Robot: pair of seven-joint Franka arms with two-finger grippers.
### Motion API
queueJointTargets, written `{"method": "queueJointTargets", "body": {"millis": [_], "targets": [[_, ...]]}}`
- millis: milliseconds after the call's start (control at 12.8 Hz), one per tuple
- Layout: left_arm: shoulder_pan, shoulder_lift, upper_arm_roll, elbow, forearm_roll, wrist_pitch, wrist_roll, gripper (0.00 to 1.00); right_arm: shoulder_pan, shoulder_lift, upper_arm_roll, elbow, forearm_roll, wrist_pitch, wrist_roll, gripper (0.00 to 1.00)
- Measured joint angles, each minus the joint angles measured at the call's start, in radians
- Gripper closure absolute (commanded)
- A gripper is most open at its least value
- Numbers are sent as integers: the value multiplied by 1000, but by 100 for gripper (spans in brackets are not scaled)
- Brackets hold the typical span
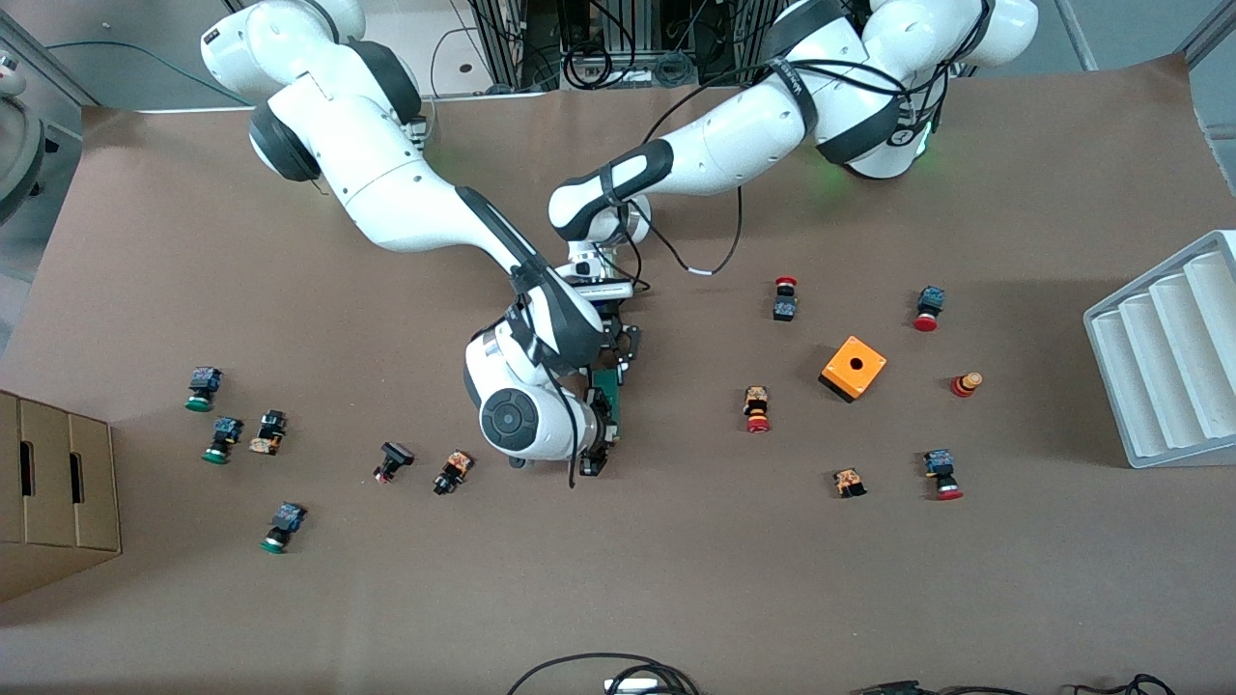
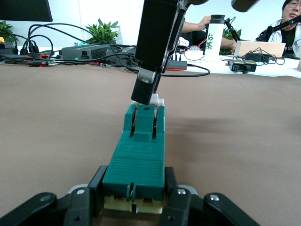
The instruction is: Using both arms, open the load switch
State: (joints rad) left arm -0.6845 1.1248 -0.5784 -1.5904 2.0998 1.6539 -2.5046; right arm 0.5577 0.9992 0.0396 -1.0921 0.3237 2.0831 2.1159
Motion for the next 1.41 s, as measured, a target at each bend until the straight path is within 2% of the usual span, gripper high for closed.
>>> {"method": "queueJointTargets", "body": {"millis": [1411], "targets": [[0,0,0,0,0,0,0,46,-1,-14,0,-22,0,11,7,75]]}}
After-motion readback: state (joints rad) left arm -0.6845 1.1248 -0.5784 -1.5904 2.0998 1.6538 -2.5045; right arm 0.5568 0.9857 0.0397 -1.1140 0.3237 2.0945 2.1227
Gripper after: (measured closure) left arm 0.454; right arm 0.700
